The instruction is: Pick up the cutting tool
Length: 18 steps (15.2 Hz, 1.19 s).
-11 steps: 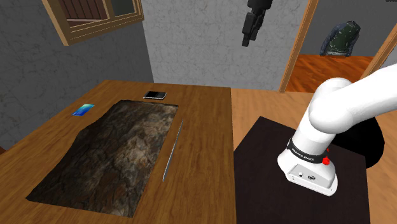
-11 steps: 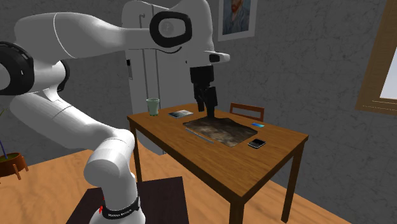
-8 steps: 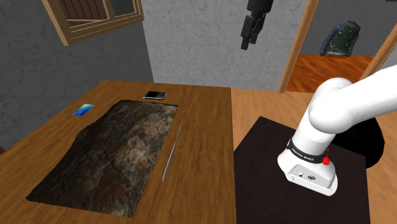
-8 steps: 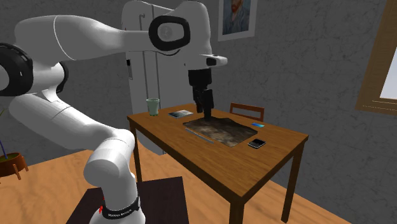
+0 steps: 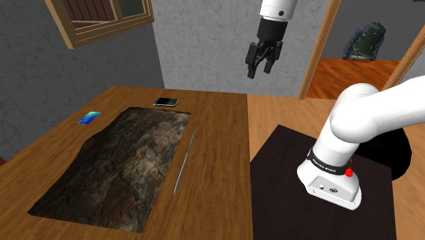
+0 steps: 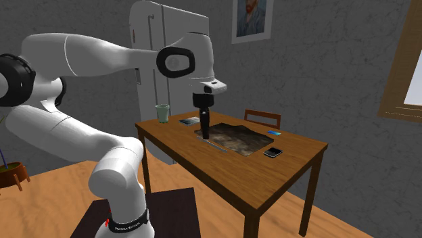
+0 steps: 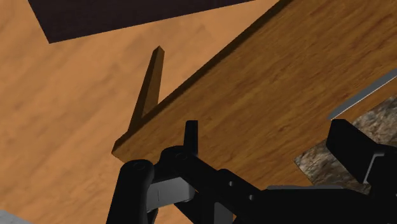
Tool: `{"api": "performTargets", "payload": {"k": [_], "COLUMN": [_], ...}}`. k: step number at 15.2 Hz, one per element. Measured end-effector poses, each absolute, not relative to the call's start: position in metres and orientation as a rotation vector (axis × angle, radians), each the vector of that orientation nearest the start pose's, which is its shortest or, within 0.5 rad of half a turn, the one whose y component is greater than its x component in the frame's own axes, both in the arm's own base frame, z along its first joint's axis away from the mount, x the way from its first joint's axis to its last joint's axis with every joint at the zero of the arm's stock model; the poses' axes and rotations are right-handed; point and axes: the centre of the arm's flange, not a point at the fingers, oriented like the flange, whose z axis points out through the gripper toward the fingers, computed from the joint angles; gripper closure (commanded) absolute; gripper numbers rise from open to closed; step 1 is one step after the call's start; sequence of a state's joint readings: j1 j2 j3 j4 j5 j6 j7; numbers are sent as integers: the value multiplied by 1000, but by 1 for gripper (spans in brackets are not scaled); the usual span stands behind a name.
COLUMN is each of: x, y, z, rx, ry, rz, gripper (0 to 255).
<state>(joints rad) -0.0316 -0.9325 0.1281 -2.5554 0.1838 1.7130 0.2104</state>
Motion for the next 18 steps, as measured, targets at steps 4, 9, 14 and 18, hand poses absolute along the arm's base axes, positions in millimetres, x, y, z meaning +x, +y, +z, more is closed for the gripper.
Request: {"api": "performTargets", "payload": {"k": [4, 9, 14, 18], "x": [275, 274, 283, 298], "y": [92, 140, 194, 235], "z": [524, 493, 465, 449], "rx": [-2966, -2860, -2737, -2626], "ry": [468, 701, 922, 1089], "rz": [-92, -66, -39, -17], "gripper": [0, 0, 0, 0]}}
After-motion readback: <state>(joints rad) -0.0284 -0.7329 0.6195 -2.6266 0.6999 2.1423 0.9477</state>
